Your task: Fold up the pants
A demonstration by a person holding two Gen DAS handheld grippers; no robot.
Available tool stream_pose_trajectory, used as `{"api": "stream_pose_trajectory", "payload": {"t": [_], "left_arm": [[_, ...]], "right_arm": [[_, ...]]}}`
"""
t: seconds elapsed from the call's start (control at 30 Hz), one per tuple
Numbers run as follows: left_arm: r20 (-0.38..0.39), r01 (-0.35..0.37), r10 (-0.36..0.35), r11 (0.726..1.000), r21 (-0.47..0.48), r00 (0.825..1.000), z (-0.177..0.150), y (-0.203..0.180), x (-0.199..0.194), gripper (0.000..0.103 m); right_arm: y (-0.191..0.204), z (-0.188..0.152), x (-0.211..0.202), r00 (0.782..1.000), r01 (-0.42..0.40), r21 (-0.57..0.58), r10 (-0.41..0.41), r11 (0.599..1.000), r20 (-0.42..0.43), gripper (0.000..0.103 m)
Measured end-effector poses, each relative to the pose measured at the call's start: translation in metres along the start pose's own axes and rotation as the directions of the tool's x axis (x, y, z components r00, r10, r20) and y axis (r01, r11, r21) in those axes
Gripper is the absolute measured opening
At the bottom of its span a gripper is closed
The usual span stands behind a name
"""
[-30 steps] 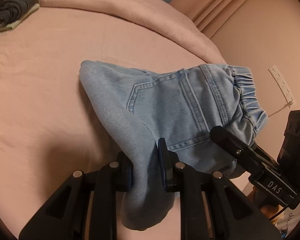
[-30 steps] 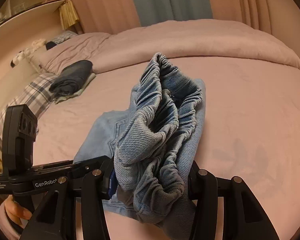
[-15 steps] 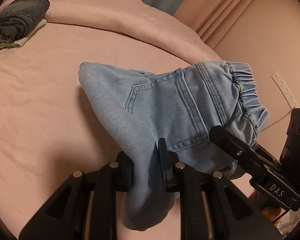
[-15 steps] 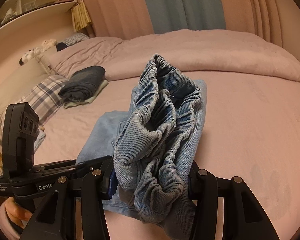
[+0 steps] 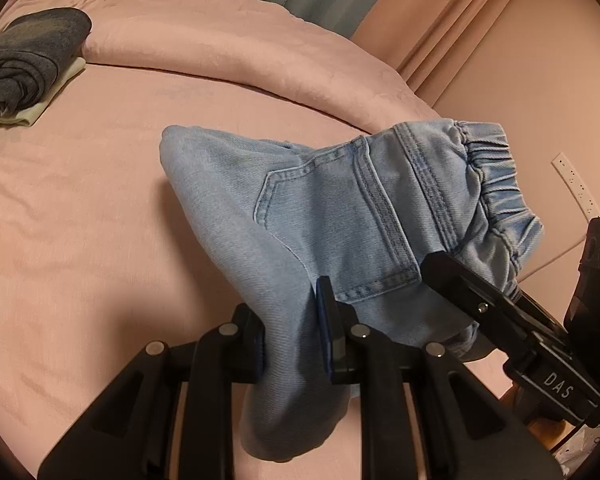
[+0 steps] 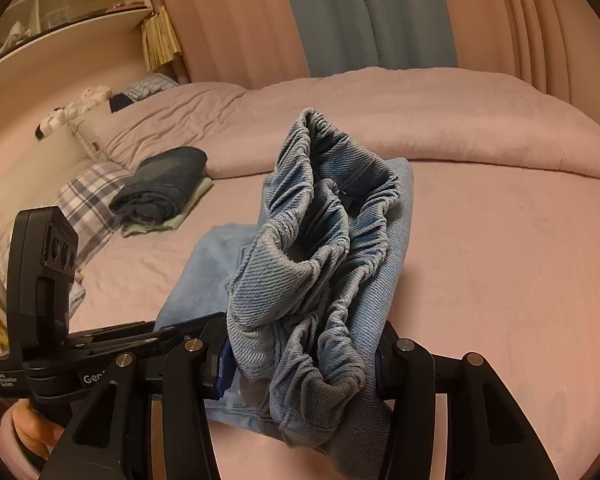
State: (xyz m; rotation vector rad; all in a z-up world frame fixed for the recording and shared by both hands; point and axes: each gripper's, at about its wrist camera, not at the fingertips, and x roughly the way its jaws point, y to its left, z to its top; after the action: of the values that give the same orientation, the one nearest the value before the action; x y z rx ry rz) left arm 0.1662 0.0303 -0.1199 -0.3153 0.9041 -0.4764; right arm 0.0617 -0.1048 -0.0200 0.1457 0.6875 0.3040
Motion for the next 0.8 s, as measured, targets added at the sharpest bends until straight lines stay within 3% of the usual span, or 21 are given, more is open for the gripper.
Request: {"api": "stream_pose_trajectory", "payload": {"t": [0.8], "left_arm": [[-0.008,-0.02,0.021,1.0,0.02,1.0,0.004,0.003,0.001,0.018]], "right_arm": [[-0.01,0.016,0.025,1.0,0.0,0.018,0.0,1.0,0.004,0.053]]}}
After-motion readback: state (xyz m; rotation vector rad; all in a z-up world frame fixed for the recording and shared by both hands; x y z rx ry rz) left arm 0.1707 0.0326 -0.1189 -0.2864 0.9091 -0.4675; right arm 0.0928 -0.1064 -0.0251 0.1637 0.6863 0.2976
